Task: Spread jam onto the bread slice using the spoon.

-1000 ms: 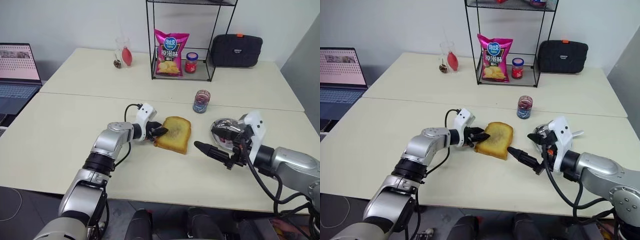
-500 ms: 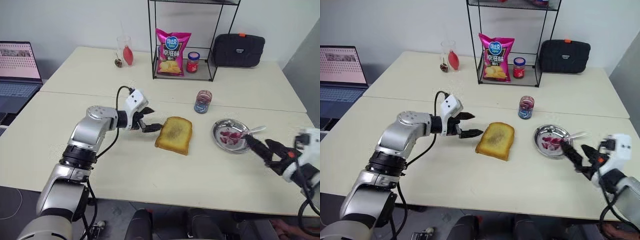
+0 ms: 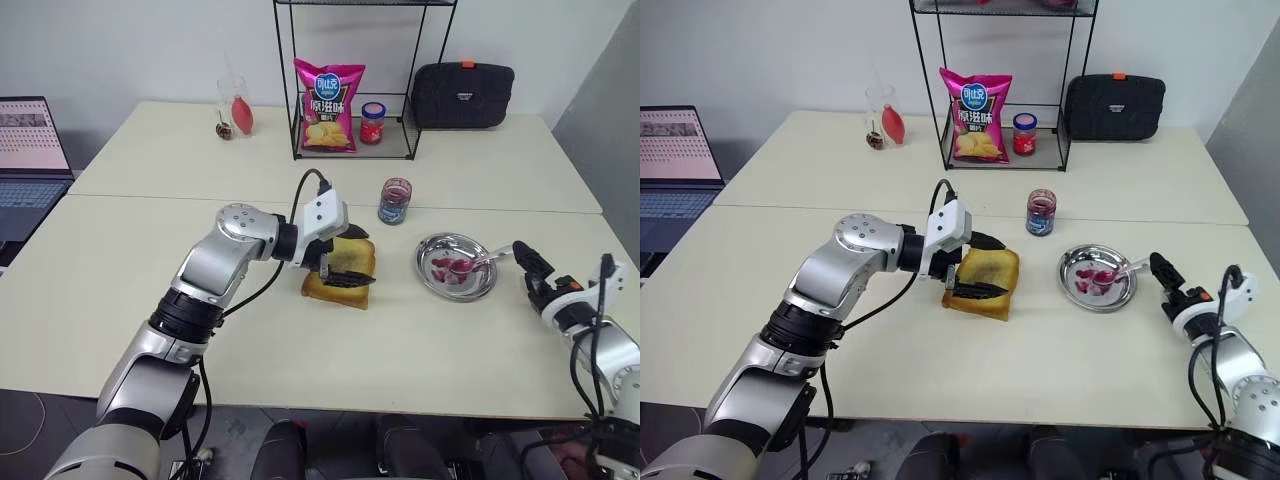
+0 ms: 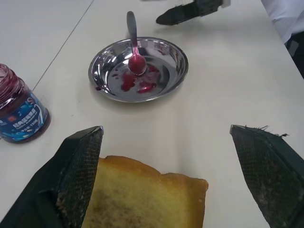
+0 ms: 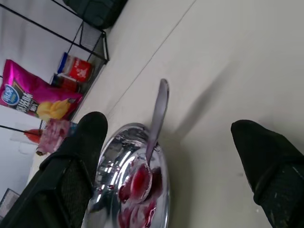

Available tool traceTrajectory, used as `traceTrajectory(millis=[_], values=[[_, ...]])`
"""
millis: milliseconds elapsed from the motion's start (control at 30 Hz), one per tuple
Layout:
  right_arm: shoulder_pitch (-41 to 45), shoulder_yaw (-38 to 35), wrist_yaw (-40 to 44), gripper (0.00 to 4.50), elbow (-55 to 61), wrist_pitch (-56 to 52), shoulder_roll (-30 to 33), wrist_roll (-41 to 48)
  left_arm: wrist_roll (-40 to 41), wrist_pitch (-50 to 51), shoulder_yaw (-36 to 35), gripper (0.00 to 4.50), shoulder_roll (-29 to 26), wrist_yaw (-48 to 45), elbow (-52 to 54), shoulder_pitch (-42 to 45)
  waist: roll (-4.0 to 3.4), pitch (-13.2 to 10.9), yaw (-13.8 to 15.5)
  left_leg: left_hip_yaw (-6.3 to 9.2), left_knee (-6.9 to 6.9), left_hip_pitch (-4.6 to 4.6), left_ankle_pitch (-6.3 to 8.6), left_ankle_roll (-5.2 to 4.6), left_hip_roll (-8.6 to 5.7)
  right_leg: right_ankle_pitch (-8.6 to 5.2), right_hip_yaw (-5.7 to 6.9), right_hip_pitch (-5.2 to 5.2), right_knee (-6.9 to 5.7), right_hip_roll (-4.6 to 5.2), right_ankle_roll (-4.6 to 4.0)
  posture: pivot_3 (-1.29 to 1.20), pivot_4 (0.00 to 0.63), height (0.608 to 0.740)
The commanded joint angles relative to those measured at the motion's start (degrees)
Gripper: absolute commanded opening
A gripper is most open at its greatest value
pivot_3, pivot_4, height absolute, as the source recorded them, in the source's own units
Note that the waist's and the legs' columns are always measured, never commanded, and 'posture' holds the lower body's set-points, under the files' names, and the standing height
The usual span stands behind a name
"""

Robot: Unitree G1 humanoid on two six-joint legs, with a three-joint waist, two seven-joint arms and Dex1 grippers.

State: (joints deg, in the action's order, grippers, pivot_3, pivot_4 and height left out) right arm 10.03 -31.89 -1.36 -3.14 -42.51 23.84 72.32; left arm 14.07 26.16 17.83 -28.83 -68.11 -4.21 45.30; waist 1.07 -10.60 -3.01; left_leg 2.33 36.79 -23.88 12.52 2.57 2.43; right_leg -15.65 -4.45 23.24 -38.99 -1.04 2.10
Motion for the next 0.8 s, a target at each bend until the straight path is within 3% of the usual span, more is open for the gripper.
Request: traceTrajectory(millis=[33, 367, 500, 800], values=[[4.46, 0.97, 4.46, 4.50, -4.73, 0.80, 1.17, -3.42, -0.39, 0.19, -0.81, 4.45, -0.22, 0.91, 2.50, 0.32, 0.00, 0.00, -0.13, -0.03, -0.01, 0.01, 0.00, 0.00, 0.00, 0.00, -0.03, 0.00, 0.00, 0.00, 0.00, 0.00, 0.150, 0.740], [12.38, 2.41, 12.49, 4.50, -16.02, 1.82, 1.51, -11.71, -0.22, 1.34, -1.34, 4.45, -0.12, 2.59, 4.50, -0.62, 0.02, -0.01, -1.26, -0.86, 0.17, 0.37, -0.02, -0.03, -0.01, 0.44, -1.03, -0.04, -0.01, -0.07, 0.48, 0.00, 0.150, 0.740], [13.92, 2.05, 14.67, 3.88, -17.28, 1.71, 1.29, -12.84, -0.23, 1.58, -1.22, 4.50, -0.23, 3.16, 5.03, -0.94, 0.03, -0.01, -1.89, -1.08, 0.21, 0.41, -0.03, -0.05, -0.09, 0.55, -1.30, -0.04, 0.05, 0.02, 0.64, 0.00, 0.150, 0.740], [16.20, 1.95, 17.19, 1.80, -19.51, 1.19, 1.11, -15.45, 1.02, 4.14, -1.84, 4.50, 0.47, 4.32, 5.99, -0.18, 0.02, -0.01, -1.87, -1.04, 0.02, 0.34, -0.02, -0.05, -0.07, 0.42, -1.23, 0.07, 0.09, -0.02, 0.60, 0.00, 0.150, 0.740]])
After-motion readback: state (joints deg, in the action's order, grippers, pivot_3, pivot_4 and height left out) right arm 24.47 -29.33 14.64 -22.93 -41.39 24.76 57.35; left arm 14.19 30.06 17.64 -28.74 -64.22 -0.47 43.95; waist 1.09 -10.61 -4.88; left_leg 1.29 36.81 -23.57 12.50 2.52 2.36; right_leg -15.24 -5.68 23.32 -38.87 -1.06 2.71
